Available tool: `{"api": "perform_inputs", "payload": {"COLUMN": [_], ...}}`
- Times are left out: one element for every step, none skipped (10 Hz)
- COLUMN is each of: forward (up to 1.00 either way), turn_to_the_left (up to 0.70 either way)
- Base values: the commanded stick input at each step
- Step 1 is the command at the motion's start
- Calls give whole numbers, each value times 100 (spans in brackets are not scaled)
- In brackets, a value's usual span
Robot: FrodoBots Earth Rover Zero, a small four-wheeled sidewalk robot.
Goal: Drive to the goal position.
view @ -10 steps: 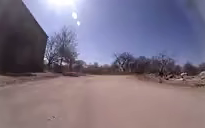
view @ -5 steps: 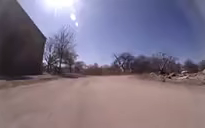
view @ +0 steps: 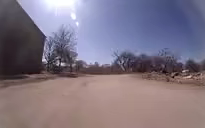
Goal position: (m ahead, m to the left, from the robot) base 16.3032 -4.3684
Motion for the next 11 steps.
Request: {"api": "perform_inputs", "payload": {"forward": [100, 100, 100, 100, 100, 100, 100, 100, 100, 100, 100], "turn_to_the_left": [-27, -27, -27, -16, 0, 0, 0, 0, 0, 0, 0]}}
